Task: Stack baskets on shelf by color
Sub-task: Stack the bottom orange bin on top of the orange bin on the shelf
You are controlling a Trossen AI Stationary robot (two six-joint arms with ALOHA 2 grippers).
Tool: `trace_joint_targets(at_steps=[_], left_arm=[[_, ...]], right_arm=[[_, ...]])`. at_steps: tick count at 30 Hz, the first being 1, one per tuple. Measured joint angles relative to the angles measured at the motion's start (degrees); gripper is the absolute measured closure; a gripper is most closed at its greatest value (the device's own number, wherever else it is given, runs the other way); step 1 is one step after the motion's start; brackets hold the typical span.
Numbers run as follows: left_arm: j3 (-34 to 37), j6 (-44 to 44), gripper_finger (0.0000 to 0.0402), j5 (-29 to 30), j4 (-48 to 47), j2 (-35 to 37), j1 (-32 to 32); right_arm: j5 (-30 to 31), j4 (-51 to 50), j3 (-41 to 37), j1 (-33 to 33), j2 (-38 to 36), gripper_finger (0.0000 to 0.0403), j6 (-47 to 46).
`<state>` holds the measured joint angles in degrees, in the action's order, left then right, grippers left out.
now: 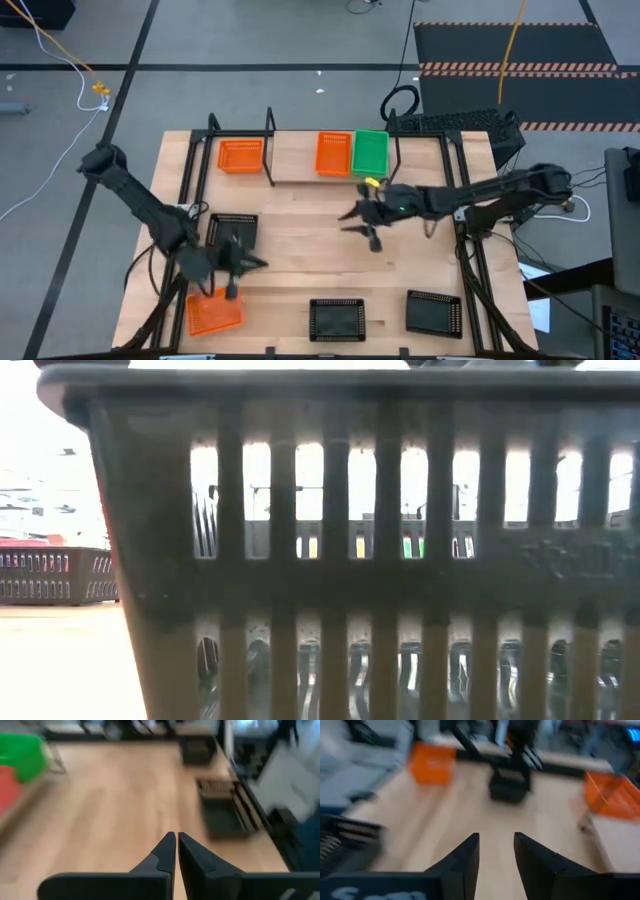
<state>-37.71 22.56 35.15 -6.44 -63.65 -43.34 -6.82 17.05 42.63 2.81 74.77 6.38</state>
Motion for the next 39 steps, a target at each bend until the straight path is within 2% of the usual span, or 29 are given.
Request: trace_joint_targets(at_steps=[3, 6, 8, 10, 12, 17, 19, 22, 26, 31, 39], left_arm=[[-11.50, 6.79, 0.0357, -2.86, -18.42, -9.33, -1.52], [-21.05, 17.75, 0.0328, -6.00, -38.29, -16.71, -1.89], [-25.22, 23.76, 0.0309, -10.07, -49.48, -20.38, -1.79], [-28.15, 26.09, 0.0293, -14.71, -56.02, -22.76, -1.60], [-29.91, 26.23, 0.0281, -18.93, -58.28, -23.83, -1.27], [-30.34, 30.19, 0.0275, -30.92, -54.96, -23.70, -0.82], [-30.36, 34.50, 0.0275, -35.06, -55.07, -23.74, -1.22], [-30.36, 39.63, 0.0275, -39.65, -57.40, -23.71, -2.93], [-30.36, 48.15, 0.0275, -40.01, -64.09, -23.72, -6.07], [-30.36, 60.48, 0.0275, -39.85, -70.87, -23.72, -10.59], [-30.34, 73.29, 0.0275, -39.81, -71.40, -23.70, -16.28]], right_arm=[[-1.09, 10.28, -5.53, 2.92, -3.09, 0.0277, -0.11], [-1.17, 19.00, -9.68, 5.29, -4.43, 0.0266, 1.02], [-0.47, 22.32, -10.75, 6.47, -4.34, 0.0258, 2.80], [1.59, 22.24, -10.41, 7.14, -3.13, 0.0250, 4.23], [3.35, 20.89, -8.61, 7.11, -0.54, 0.0243, 5.92], [3.31, 19.47, -1.01, 7.04, 9.29, 0.0239, 11.60], [1.43, 19.01, 3.73, 7.06, 14.15, 0.0239, 15.40], [-1.05, 12.22, 13.83, 6.95, 22.56, 0.0239, 20.78], [-3.90, 3.01, 29.85, 7.13, 35.17, 0.0239, 28.45], [-7.14, 1.50, 45.09, 7.02, 47.50, 0.0238, 34.94], [-8.49, 1.25, 66.25, 7.92, 64.68, 0.0238, 49.06]])
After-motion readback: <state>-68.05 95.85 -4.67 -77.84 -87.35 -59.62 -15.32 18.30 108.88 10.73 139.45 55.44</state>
